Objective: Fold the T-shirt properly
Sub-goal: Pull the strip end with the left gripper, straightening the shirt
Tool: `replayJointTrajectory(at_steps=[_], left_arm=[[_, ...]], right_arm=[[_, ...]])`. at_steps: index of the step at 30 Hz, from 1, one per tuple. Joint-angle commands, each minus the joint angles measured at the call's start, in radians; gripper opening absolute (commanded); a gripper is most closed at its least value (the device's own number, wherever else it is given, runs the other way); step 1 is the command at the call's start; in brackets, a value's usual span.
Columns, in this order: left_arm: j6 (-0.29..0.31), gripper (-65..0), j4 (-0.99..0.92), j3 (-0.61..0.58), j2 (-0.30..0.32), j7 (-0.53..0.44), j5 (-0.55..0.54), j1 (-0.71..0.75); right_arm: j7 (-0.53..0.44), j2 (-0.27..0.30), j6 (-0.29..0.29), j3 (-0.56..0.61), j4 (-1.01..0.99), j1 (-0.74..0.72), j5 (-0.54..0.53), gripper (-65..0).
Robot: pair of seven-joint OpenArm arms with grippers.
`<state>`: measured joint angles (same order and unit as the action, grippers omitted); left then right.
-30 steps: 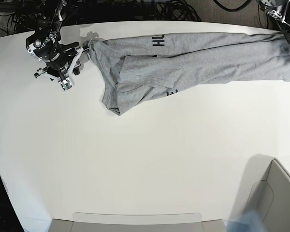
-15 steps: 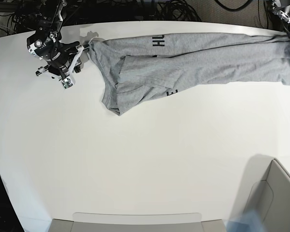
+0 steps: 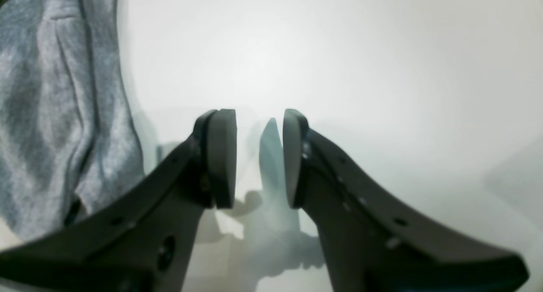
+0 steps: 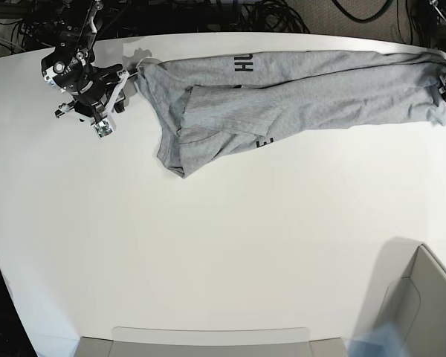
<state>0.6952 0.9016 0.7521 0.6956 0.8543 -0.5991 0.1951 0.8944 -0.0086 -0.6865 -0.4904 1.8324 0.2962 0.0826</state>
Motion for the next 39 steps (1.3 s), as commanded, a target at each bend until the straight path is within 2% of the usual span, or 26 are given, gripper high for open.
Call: replayJointTrajectory(at_steps=[1,3,5,8,9,12,15,18,24,28,32,39], left_arm=[[0.003,-26.9,0.017,-0.003,0.019,0.018,0.0,0.025],[0.003,-29.6,0.014,-0.001,0.019,0.006,0.0,0.031],[0.003,-37.1,0.014,0.001,0.019,0.007,0.001,0.03],[0.003,-63.7,0.014,-0.006,0.02,0.015,0.021,0.03],[0.003,-65.0,0.006,-0.004,0.02,0.032,0.051,0.025],[0.003,-65.0,-0.035,-0.019,0.02,0.099,0.179,-0.073],[0.003,-65.0,-0.055,0.005,0.017,0.118,0.313,-0.196],[0.003,-65.0,-0.071,0.016,0.017,0.122,0.376,-0.265],[0.003,-65.0,-0.126,0.017,0.02,0.122,0.474,-0.441],[0.003,-65.0,-0.183,0.039,0.052,0.112,0.565,-0.561],[0.003,-65.0,-0.183,0.071,0.108,0.119,0.581,-0.564],[0.003,-65.0,-0.183,0.074,0.103,0.108,0.583,-0.426]], right_arm=[[-0.014,0.006,-0.012,-0.001,0.017,-0.009,-0.01,-45.9],[-0.014,0.006,-0.012,0.006,0.017,-0.012,-0.01,-45.9],[-0.014,0.006,-0.012,0.032,0.017,-0.013,-0.01,-45.9],[-0.014,0.006,-0.012,0.046,0.017,-0.015,0.013,-45.9],[-0.014,0.0,-0.012,0.046,0.017,-0.016,0.032,-45.9],[-0.014,-0.004,-0.012,0.075,0.017,-0.03,0.079,-45.9],[-0.014,-0.006,-0.012,0.089,0.017,-0.038,0.104,-45.9],[-0.014,-0.026,-0.012,0.088,0.019,-0.041,0.104,-45.9],[-0.016,-0.026,-0.012,0.085,0.019,-0.055,0.102,-45.9],[-0.016,-0.026,-0.012,0.083,0.019,-0.067,0.105,-45.9],[-0.016,-0.027,-0.012,0.083,0.019,-0.065,0.105,-45.9],[-0.016,-0.027,-0.012,0.083,0.019,-0.062,0.105,-45.9]])
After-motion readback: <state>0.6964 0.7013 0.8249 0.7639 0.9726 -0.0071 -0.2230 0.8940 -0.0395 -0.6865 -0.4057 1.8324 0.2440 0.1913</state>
